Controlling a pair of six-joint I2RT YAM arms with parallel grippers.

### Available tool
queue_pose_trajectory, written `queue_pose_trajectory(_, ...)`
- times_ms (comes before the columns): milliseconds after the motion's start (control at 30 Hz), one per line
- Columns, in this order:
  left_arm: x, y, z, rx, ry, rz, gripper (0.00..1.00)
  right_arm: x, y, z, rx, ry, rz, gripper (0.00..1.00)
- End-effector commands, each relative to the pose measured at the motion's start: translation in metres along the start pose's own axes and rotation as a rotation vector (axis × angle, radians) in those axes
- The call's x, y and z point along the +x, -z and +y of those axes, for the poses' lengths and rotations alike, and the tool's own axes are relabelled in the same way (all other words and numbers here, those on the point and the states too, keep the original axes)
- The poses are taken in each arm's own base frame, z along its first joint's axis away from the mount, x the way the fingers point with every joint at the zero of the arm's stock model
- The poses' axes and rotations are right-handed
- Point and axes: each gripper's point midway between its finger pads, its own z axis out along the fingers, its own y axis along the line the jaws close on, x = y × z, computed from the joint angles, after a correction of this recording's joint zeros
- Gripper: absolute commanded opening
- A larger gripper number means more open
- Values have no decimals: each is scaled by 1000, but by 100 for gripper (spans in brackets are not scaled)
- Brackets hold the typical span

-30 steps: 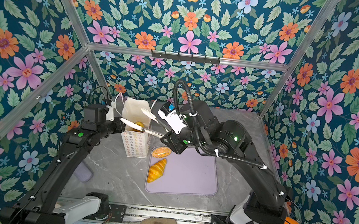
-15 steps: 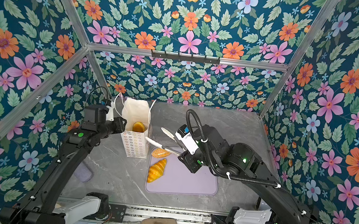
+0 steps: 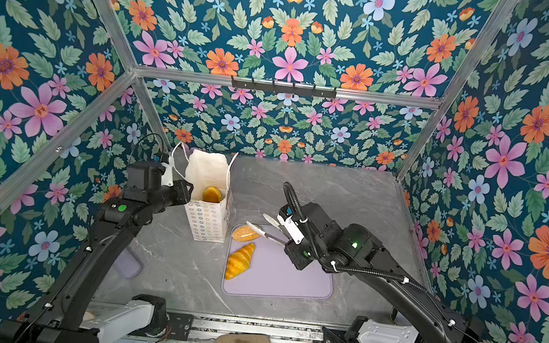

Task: Place the fake bread into the paper bag
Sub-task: 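Move the open tongs with the right gripper over the sugared bun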

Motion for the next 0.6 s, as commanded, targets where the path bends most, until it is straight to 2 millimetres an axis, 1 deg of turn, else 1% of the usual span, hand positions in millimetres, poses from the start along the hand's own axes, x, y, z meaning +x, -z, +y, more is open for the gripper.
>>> queue_pose_trajectory(0,-1,-1,-1,9,-2,-7,43,-1,-11,1,-8,61,-1,37)
queue_pose_trajectory(133,-1,-2,-3,20,0,-9,43,7,-30,6,-37,187,61,38)
queue_pose_trajectory(200,0,-3,-4,26,-2,-7,43,7,-37,3,-27,246,81,38)
queue_pose_trajectory(267,-1,-2,-5,31,-5,-10,43,3,-41,0,-23,267,88,38)
queue_pose_trajectory(367,-3,1,-6,32,-14,-17,43,-4,-46,2,-73,290,61,38)
queue_pose_trajectory(433,-4,1,-5,31,-15,-18,43,-8,-51,1,-79,310,47,38)
queue_pose_trajectory(567,-2,-1,-6,38,-14,-11,43,-23,-60,-8,-111,321,-7,38)
